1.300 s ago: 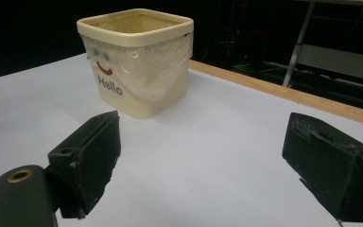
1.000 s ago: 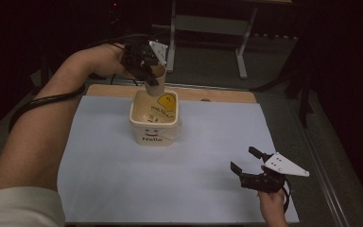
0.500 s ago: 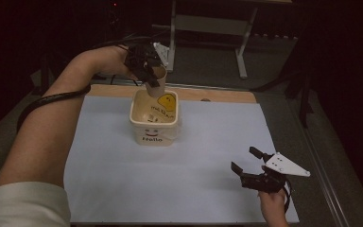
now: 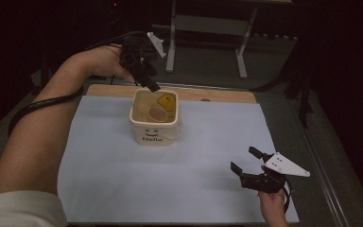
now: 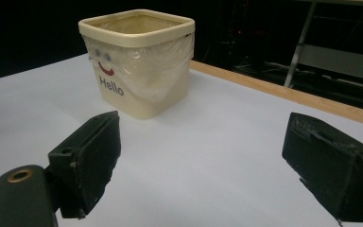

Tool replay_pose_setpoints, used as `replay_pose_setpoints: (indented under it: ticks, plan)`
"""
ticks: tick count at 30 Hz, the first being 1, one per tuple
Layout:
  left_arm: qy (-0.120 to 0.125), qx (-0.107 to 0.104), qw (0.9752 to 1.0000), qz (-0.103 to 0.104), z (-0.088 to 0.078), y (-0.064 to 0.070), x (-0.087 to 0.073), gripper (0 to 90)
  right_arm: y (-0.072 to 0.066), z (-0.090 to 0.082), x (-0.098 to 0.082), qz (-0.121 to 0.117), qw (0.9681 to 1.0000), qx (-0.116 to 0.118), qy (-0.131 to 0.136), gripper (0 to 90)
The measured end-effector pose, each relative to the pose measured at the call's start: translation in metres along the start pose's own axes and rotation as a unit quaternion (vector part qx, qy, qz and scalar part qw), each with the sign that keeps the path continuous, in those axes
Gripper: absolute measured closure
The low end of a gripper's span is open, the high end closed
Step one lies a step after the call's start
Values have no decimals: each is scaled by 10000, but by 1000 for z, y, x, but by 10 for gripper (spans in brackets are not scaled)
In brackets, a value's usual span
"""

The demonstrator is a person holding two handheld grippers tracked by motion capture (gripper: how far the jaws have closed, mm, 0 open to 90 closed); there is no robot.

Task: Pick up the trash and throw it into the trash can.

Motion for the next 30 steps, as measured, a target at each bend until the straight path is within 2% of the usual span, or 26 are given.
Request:
replay_pose_setpoints:
  ticks: [3, 4, 6, 8, 11, 15, 18, 21, 22, 23, 26, 27, 30]
  plan:
    - [63, -36, 9998, -171, -1, 3, -7, 339, -1, 1, 0, -24, 10000, 20, -3, 122]
    - [63, -36, 9998, -171, -1, 3, -7, 338, -1, 1, 0, -26, 10000, 20, -7, 122]
    - [32, 82, 9997, -248, -2, 5, -15, 299, -1, 1, 0, -18, 10000, 25, -13, 122]
    - [45, 177, 9995, -252, -4, 7, -18, 261, -1, 1, 0, -23, 10000, 26, -26, 122]
    - [121, 309, 9987, -377, -9, 9, -23, 179, -2, 2, 0, -35, 10000, 35, -33, 122]
    - [259, 323, 9981, -450, -14, 13, -28, 165, -3, 3, -1, -33, 10000, 33, -22, 122]
    - [369, 199, 9979, -493, -17, 17, -34, 134, -4, 2, 0, -40, 10000, 37, -35, 122]
    - [396, 227, 9979, -462, -18, 21, -39, 70, -4, 2, 0, -46, 10000, 39, -25, 122]
    - [414, 310, 9974, -498, -18, 24, -43, 70, -4, 3, 0, -51, 10000, 41, -23, 122]
    - [492, 257, 9967, -600, -19, 25, -45, 32, -4, 3, 0, -54, 10000, 47, -21, 122]
    - [564, 361, 9962, -557, -20, 28, -49, 32, -5, 3, 0, -60, 10000, 52, -31, 122]
    - [629, 409, 9952, -633, -20, 29, -54, 32, -5, 3, 0, -51, 10000, 57, -38, 122]
    - [640, 377, 9949, -676, -18, 31, -62, 31, -5, 4, 0, -67, 9999, 65, -48, 122]
Point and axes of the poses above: each handheld gripper's, and its own axes: z roughly forward along the jaws, x roughly out of its top, y roughly to its right, the point moved 3 cm from there along z, roughly forward along the jaws, and after that the axes turned 13 degrees about y, right-handed, at the moved point
